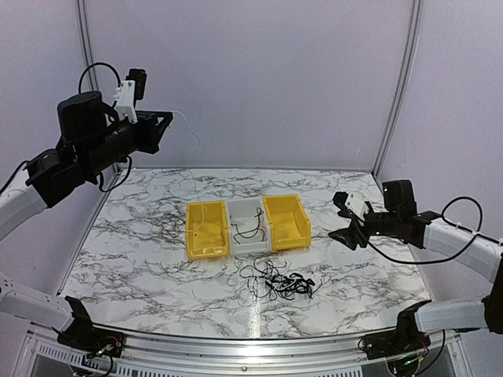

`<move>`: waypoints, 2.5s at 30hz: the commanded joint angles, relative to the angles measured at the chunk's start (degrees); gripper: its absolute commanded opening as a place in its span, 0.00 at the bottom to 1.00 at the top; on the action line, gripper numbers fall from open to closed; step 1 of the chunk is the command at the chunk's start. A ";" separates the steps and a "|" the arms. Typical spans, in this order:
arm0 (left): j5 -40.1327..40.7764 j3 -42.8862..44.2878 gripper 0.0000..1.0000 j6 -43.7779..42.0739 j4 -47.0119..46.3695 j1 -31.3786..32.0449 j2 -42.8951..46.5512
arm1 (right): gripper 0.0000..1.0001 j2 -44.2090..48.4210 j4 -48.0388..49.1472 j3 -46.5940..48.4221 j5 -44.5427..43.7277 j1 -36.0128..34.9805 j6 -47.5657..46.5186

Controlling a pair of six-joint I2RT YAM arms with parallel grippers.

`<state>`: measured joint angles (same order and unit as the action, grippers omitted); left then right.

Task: Untangle the cables

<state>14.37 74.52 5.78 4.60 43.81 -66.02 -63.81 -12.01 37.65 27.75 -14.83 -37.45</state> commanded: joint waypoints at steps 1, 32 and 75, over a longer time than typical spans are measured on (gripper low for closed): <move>-3.10 -0.52 0.00 0.56 0.82 -0.13 -3.52 | 0.75 -0.11 -1.08 1.47 -0.05 0.37 -0.34; 13.98 -10.36 0.00 -3.50 5.18 -0.14 9.94 | 0.75 -2.93 -3.72 2.60 -0.09 -1.15 -2.29; 11.29 -19.62 0.00 1.18 -1.22 -0.42 -0.81 | 0.75 -4.56 -4.78 2.34 -1.11 -1.59 -3.69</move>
<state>22.13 55.42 7.29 3.20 43.81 -69.78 -67.79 -15.62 37.71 26.81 -15.66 -40.64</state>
